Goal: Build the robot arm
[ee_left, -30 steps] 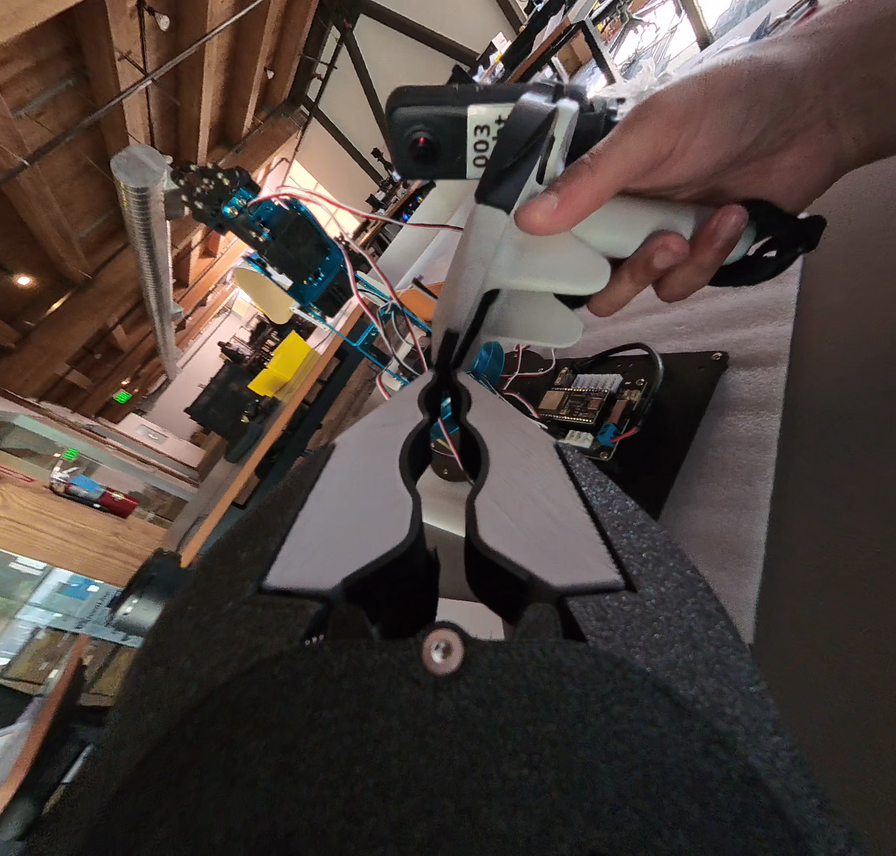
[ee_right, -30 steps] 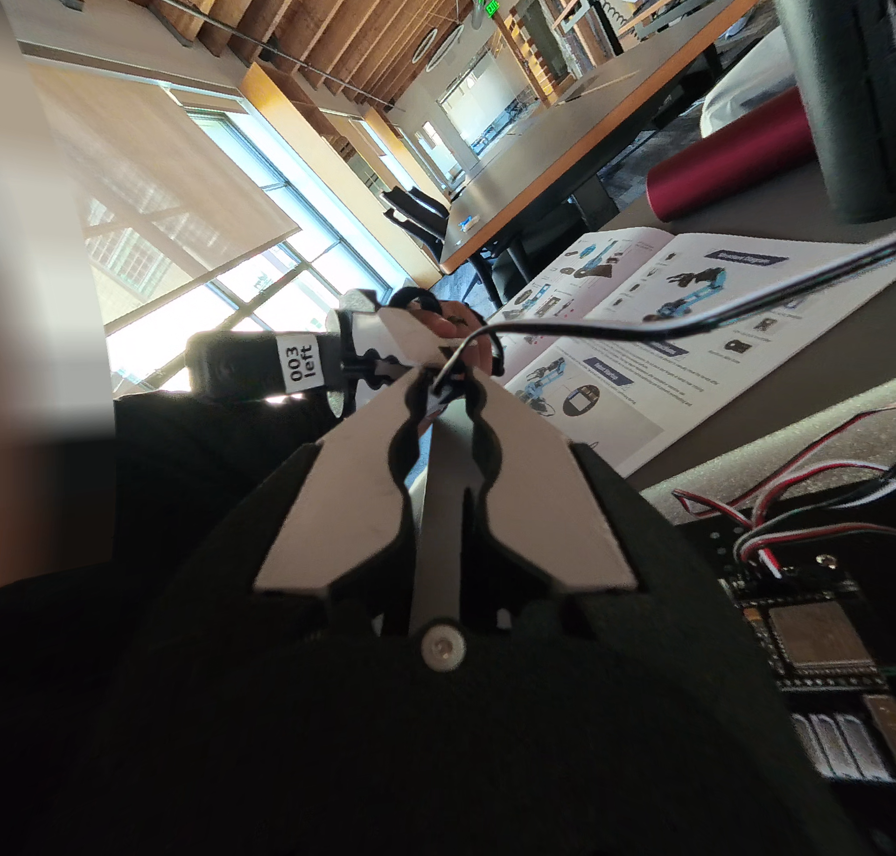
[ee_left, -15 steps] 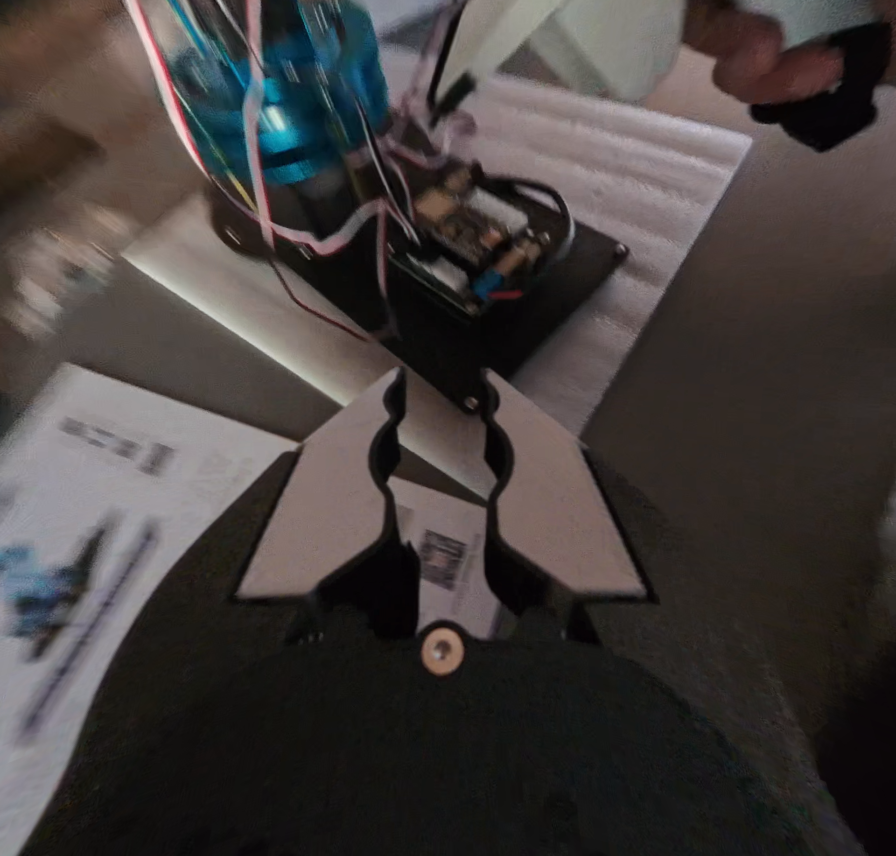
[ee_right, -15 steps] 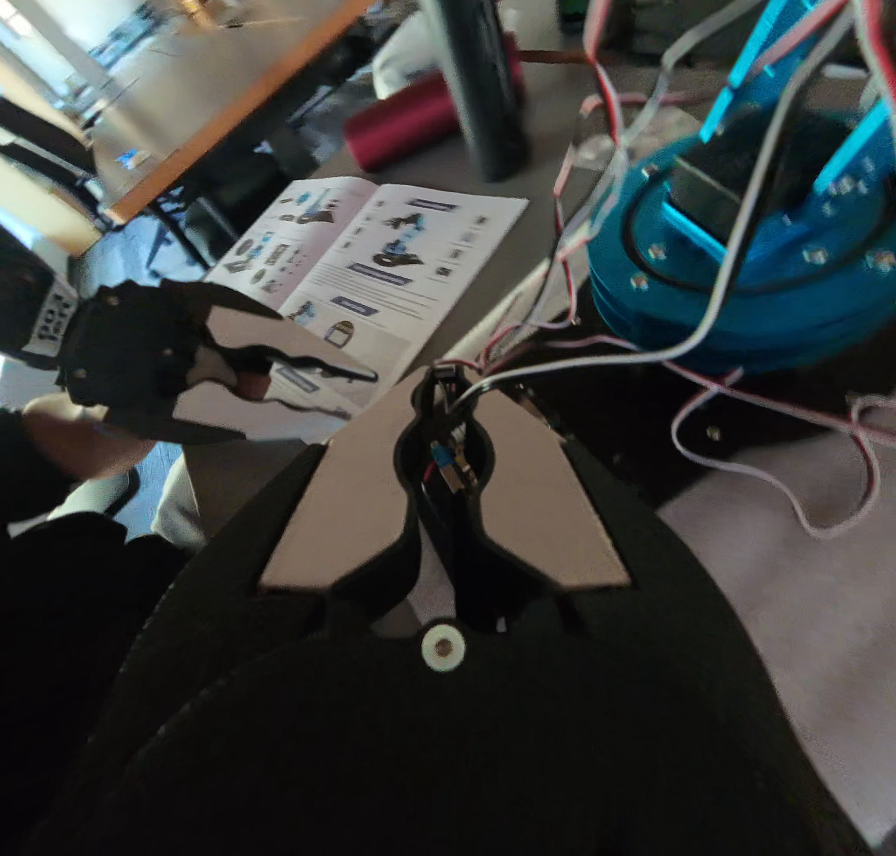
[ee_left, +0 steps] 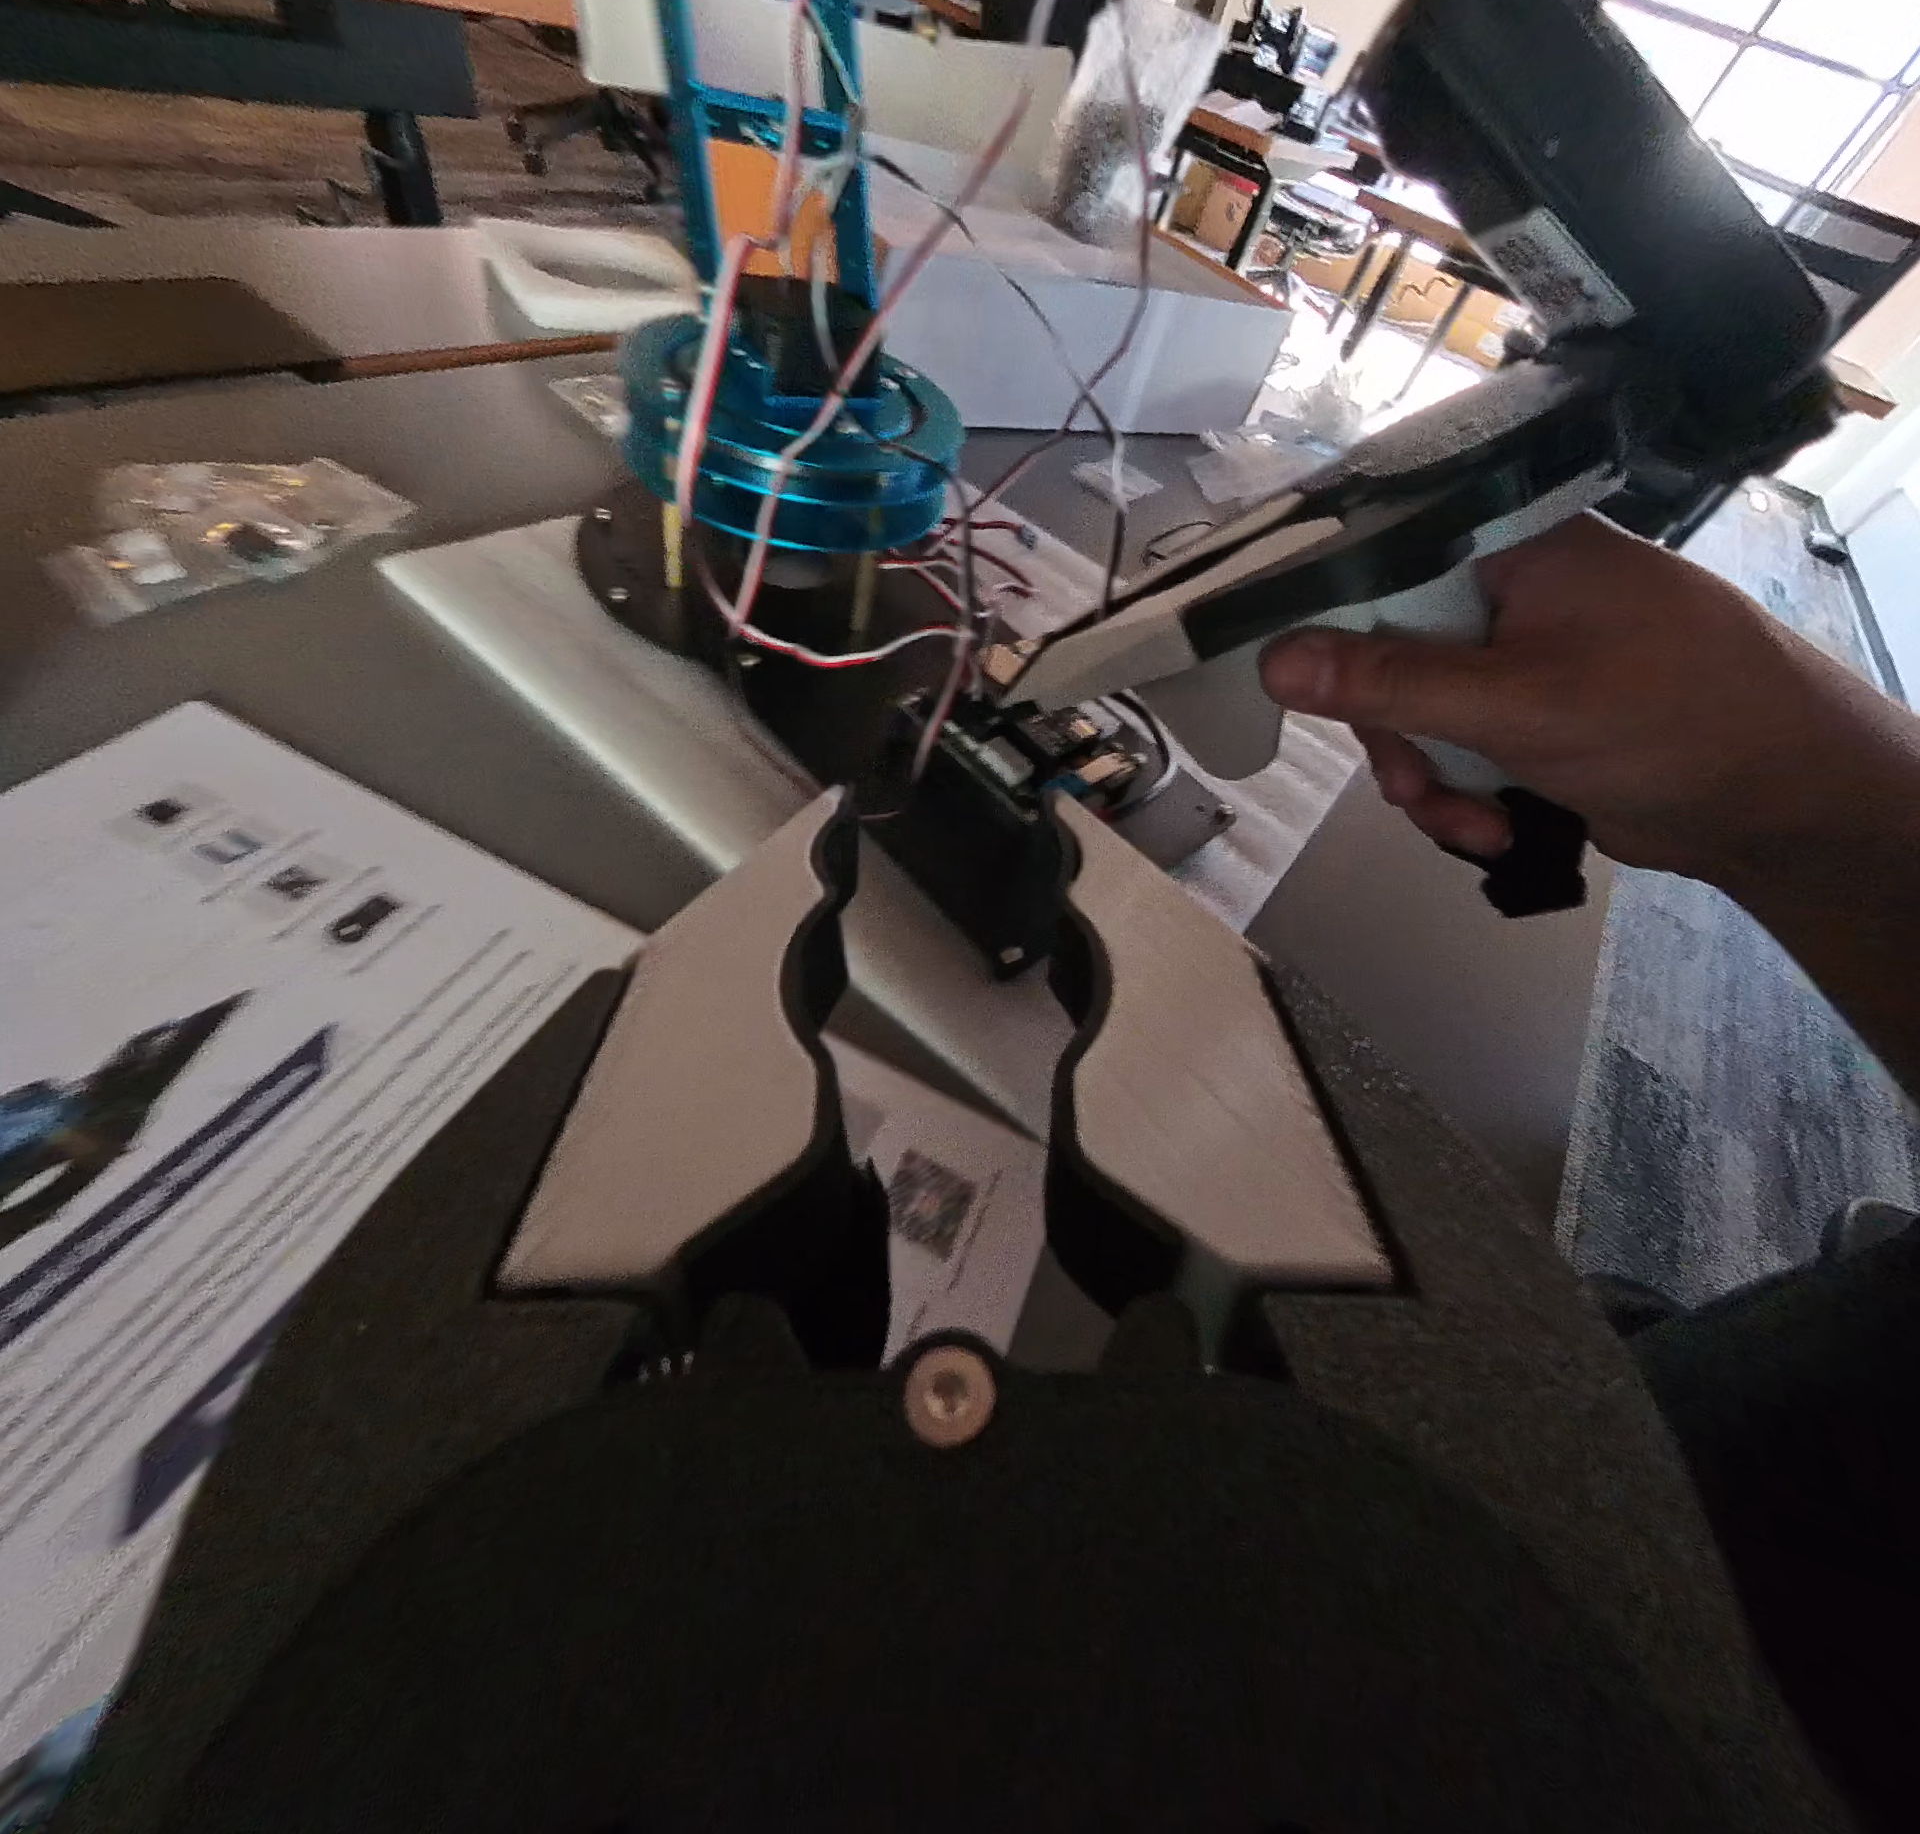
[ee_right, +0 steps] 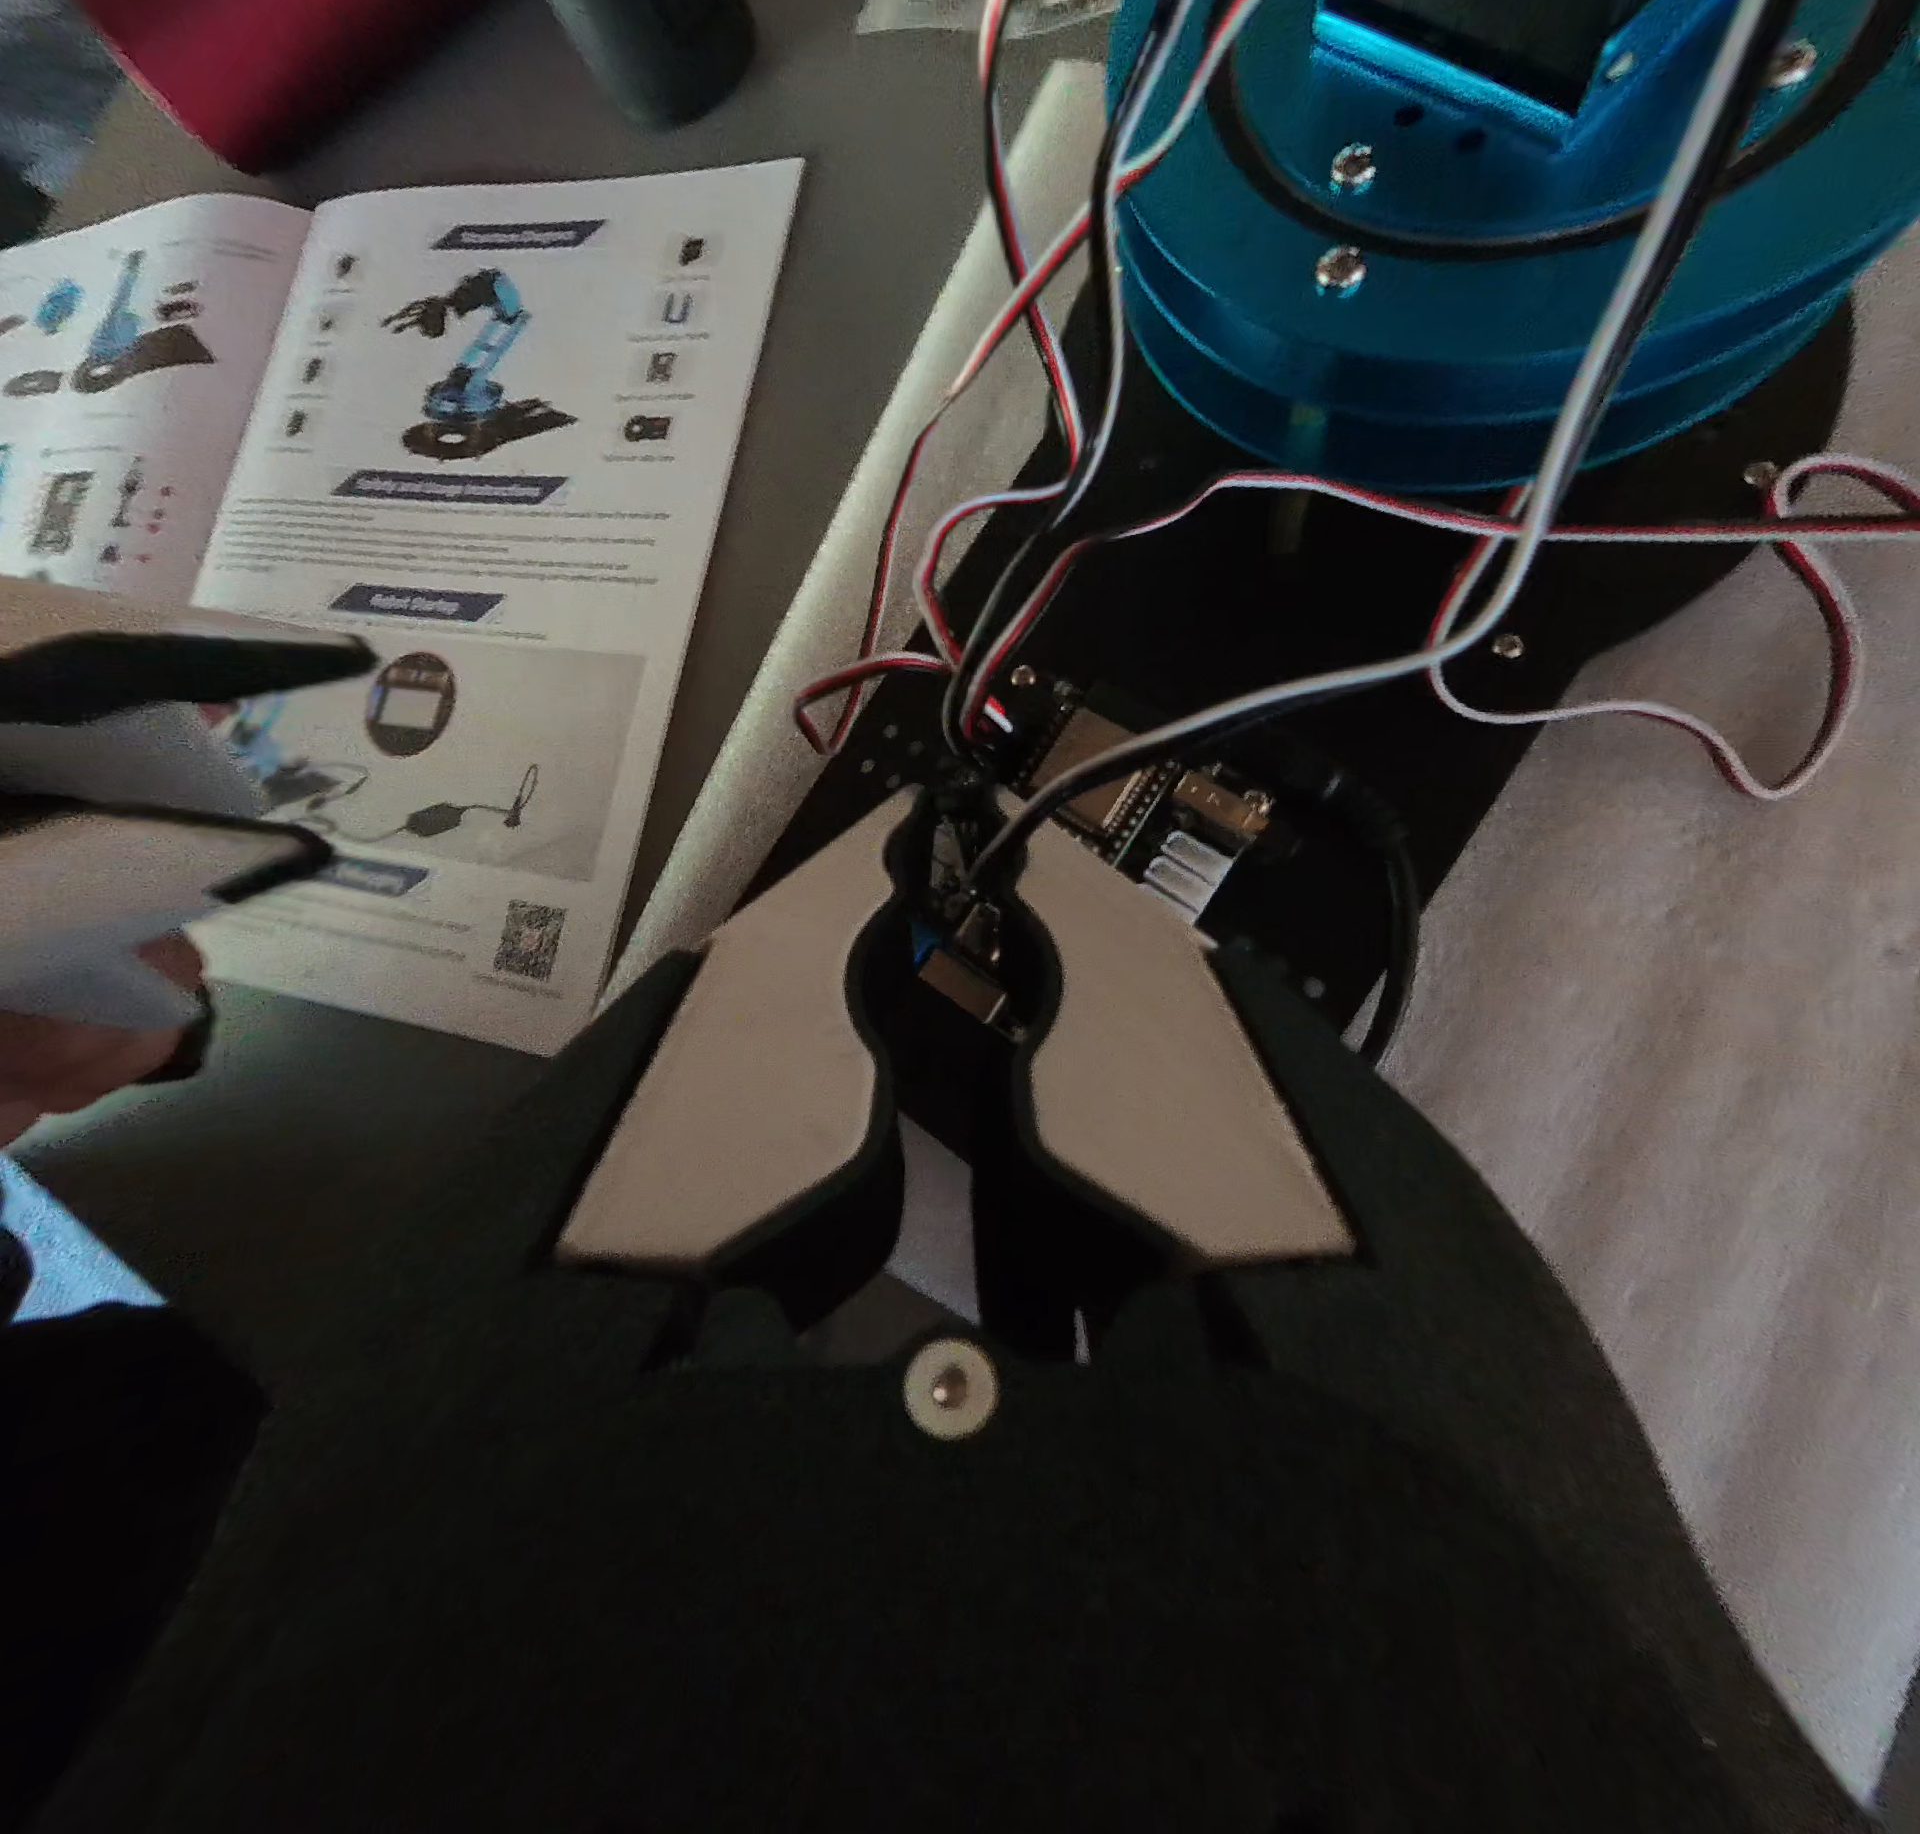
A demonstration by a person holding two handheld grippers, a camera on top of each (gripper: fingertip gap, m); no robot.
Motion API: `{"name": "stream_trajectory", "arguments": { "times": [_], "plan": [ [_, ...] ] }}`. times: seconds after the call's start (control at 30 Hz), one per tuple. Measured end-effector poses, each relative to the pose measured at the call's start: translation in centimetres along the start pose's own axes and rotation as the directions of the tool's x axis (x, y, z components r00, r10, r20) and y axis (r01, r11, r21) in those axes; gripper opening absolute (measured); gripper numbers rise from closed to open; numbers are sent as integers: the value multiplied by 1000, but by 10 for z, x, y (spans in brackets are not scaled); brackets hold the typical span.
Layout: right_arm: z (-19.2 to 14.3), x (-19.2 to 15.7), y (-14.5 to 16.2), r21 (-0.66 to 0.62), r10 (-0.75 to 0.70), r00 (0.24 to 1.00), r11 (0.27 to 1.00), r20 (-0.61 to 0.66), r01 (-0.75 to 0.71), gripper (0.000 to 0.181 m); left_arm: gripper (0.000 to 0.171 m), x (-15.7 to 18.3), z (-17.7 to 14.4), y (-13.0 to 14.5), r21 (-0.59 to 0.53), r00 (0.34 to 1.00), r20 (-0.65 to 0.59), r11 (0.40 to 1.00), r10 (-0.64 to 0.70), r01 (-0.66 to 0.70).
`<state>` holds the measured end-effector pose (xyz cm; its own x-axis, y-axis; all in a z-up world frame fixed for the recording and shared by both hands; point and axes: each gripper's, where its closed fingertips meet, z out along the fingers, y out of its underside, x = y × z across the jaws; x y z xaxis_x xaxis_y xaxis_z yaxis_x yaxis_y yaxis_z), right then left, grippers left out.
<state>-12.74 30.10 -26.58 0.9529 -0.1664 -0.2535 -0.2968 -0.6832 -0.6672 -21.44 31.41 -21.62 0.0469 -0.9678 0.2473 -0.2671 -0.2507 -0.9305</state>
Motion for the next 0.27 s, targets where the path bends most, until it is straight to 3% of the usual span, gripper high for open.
{"name": "stream_trajectory", "arguments": {
  "times": [0.27],
  "plan": [
    [3, 5, -2, 13, 3, 951, 1000, -308, 1, 6, 32, -60, -94, -4, 99, 989, -20, 984, -148, 149]
  ]
}}
